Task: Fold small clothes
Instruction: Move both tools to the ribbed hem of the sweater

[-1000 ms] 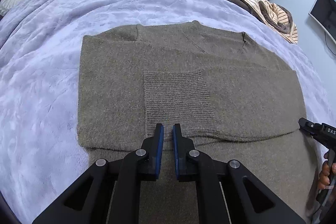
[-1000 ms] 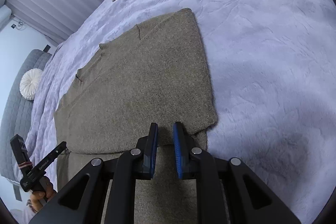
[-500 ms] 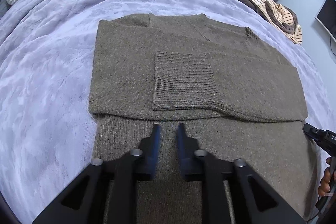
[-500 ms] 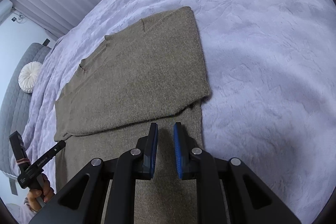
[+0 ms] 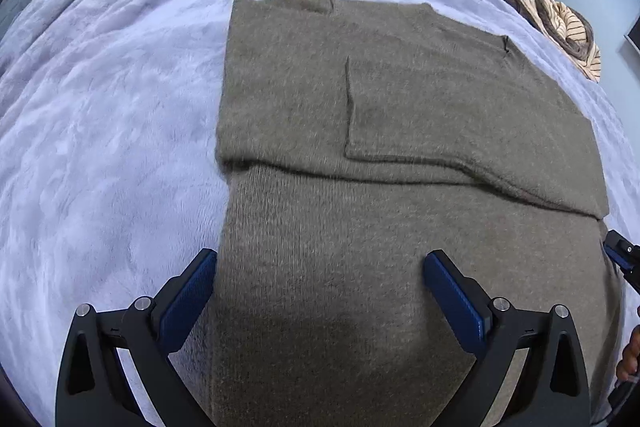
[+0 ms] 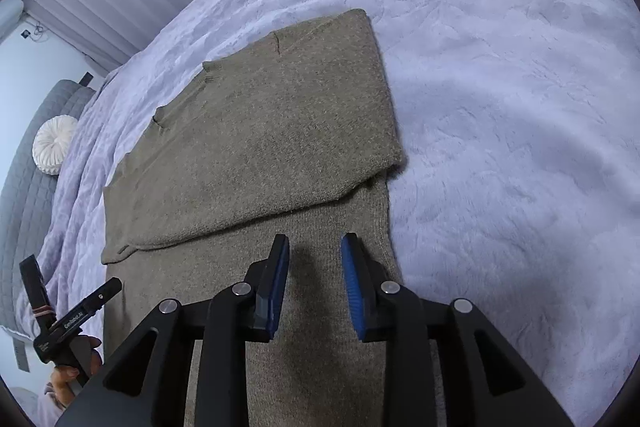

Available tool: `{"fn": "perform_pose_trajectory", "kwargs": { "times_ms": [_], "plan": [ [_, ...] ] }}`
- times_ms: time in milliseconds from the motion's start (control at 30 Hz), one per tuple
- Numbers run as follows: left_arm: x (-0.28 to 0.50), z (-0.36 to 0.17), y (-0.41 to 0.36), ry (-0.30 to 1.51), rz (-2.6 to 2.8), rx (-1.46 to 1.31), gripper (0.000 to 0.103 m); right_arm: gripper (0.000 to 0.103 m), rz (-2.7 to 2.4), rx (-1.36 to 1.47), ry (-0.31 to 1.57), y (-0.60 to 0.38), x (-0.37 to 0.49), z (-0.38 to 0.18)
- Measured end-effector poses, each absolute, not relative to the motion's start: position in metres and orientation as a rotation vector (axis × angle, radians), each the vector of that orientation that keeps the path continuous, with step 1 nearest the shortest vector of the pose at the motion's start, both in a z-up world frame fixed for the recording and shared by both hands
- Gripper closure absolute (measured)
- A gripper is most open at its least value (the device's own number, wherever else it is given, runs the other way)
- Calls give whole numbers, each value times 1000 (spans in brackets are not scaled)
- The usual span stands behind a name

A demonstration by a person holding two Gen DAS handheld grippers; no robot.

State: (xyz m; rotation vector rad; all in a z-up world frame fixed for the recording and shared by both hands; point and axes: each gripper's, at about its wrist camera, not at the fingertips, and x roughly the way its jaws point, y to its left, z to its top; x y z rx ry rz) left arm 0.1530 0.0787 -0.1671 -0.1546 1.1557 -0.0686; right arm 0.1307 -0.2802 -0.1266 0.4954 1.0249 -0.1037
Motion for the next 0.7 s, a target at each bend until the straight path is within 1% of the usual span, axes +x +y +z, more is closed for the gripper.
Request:
{"fn": "perform_pose_trajectory", "kwargs": {
  "times_ms": [167,333,467,533,600,700],
  "plan": [
    [142,-172,79,1105,-63,-169,1,67,-108,482,1018,-276,120,-120],
    [132,-167,82,1121,-74,-191,1,66,-93,494,1003,-271,104,-109],
    [113,-160,88,1133,-77,-230,1,60,-79,504,997,-266,86,-103],
    [104,-160,90,1157,-59,-234,1,59,-74,509,1003,-262,75,-103],
    [91,-158,89,1173,-62,-213,1,59,-70,515,1007,-258,64,-104],
    [71,-149,87,1149,-26,-147,1,59,-65,532,1009,-255,48,-106]
  ]
}}
